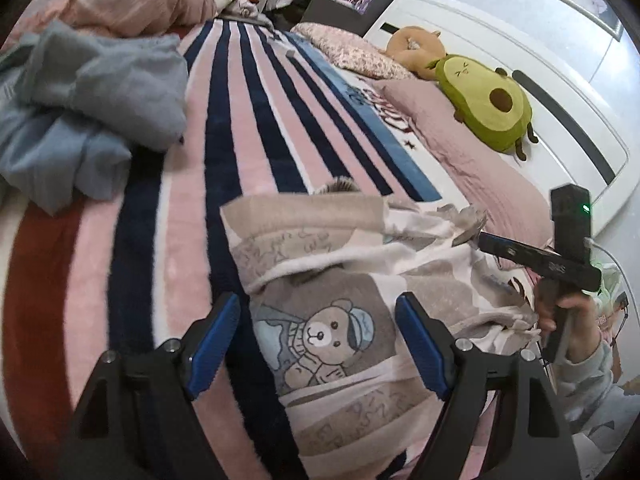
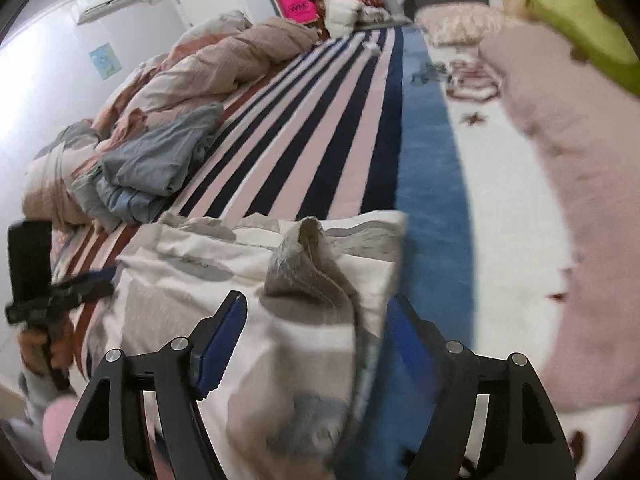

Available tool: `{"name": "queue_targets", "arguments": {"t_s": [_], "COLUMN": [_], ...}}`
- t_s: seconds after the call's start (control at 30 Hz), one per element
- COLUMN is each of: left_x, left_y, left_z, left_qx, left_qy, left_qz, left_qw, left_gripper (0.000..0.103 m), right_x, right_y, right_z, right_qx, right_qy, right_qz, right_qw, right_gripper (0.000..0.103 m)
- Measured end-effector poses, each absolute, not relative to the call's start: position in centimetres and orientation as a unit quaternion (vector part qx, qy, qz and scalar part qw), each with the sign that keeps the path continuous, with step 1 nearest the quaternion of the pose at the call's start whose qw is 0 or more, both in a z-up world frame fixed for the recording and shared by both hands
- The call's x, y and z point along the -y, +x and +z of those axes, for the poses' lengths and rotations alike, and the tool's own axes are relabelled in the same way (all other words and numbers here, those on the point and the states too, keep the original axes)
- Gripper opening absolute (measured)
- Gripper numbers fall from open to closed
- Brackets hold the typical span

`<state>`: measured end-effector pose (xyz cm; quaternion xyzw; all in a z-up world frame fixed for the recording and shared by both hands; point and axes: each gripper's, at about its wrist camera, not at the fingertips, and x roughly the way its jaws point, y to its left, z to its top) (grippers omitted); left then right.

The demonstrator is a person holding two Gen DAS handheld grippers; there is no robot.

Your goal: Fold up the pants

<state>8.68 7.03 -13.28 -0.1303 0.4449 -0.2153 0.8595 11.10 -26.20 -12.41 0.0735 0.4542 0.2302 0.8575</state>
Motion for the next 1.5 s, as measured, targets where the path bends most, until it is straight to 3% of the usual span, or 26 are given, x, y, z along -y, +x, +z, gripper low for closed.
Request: {"name": "queue_targets", "arguments": {"t_s": [0.27,0.43,0.53,0.73,0.87,0.93,0.97,1.0,1.13,1.2,1.5], "left_x": [-6.4,-5.8,-5.4,-5.1,-4.6,-4.2,-3.9,-3.8,-3.5,-3.7,-8.6], "left_y": [8.8,8.8,9.0,9.2,9.3,9.4,9.4,9.2,8.7,8.3,6.4], "left_z": [-14.7,-14.9,-15.1,-15.8,-16.0,-15.8,-15.7,-15.6,-14.7,-14.2,-10.5], "left_qx": [-0.456,-0.459,-0.461,-0.461,-0.459,-0.457,-0.456,-0.454,-0.437,-0.428,-0.377], "left_qy": [-0.135,-0.125,-0.121,-0.119,-0.111,-0.103,-0.095,-0.089,-0.071,-0.068,-0.067], "left_qz": [-0.219,-0.219,-0.221,-0.227,-0.23,-0.231,-0.228,-0.228,-0.23,-0.236,-0.216], "left_qw": [0.852,0.852,0.851,0.849,0.851,0.853,0.855,0.857,0.867,0.87,0.898], "left_gripper": [0.077,0.077,0.077,0.077,0.075,0.066,0.063,0.059,0.034,0.029,0.025], "right_x": [29.6,32.0,30.8,27.7,26.2,25.1,24.6,24.3,22.4,21.8,16.8], "right_y": [11.9,10.1,9.4,8.7,8.8,8.7,8.7,8.7,8.5,8.4,7.4], "right_z": [-14.6,-13.5,-13.8,-16.0,-16.2,-16.2,-16.0,-15.9,-15.1,-14.3,-9.5], "right_qx": [-0.457,-0.459,-0.481,-0.516,-0.526,-0.524,-0.523,-0.524,-0.516,-0.509,-0.465], "right_qy": [0.071,0.133,0.162,0.113,0.119,0.086,0.081,0.089,0.066,0.068,0.063], "right_qz": [0.124,0.194,0.251,0.274,0.299,0.296,0.3,0.304,0.307,0.309,0.344], "right_qw": [0.878,0.857,0.824,0.804,0.787,0.794,0.794,0.79,0.797,0.801,0.813], "right_gripper": [0.065,0.066,0.074,0.077,0.054,0.042,0.029,0.023,0.017,0.016,0.015]}}
